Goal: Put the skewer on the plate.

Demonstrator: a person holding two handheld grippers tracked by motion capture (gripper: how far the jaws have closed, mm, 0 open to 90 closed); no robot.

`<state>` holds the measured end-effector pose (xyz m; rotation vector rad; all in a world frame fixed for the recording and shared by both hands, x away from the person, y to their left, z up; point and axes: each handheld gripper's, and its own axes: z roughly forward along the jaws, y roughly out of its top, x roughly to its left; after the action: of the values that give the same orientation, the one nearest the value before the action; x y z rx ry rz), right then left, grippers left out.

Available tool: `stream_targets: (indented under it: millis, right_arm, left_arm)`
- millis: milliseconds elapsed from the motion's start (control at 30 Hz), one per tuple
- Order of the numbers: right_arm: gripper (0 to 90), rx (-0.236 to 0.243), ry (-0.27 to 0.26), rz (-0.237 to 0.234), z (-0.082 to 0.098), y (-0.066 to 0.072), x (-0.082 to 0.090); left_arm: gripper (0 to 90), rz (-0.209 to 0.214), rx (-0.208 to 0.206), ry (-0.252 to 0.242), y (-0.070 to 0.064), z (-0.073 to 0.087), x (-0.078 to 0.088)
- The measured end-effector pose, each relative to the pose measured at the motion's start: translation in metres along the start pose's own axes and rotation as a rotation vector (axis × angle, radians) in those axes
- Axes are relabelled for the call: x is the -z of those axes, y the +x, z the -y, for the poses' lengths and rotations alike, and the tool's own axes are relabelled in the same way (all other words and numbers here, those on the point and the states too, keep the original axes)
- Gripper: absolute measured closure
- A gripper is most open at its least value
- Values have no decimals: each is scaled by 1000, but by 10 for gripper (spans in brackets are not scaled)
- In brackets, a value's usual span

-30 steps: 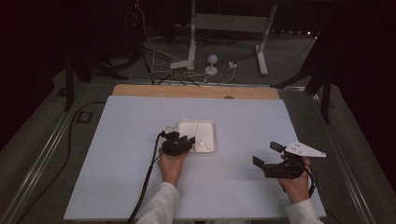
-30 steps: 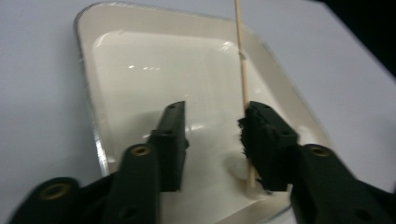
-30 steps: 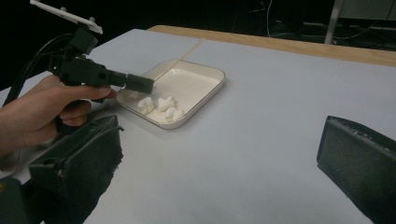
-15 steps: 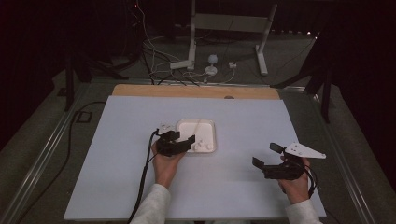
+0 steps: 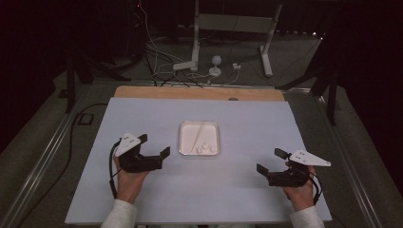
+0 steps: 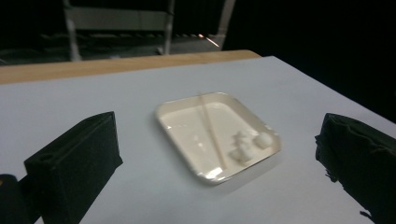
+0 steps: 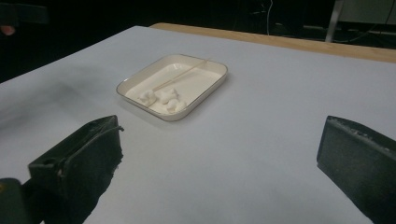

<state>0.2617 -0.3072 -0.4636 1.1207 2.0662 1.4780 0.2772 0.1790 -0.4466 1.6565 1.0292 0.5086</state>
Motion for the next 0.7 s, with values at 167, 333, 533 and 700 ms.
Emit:
stream_targets:
  millis: [167,333,533,700]
  right_arm:
    - [0,28,1,7,2,3,-3]
    - [0,37,-14,10,3,4,-3]
    - [0,49,-31,18,5,1,0]
    - [0,52,-28,17,8,2,0]
  left_arm:
    - [5,-41,-12,-18,14,12,19]
    - [5,-44,-31,-40,20,21,30]
    - [5,-48,-28,-78,25,24,44]
    - [5,-58,-28,-94,27,25,51]
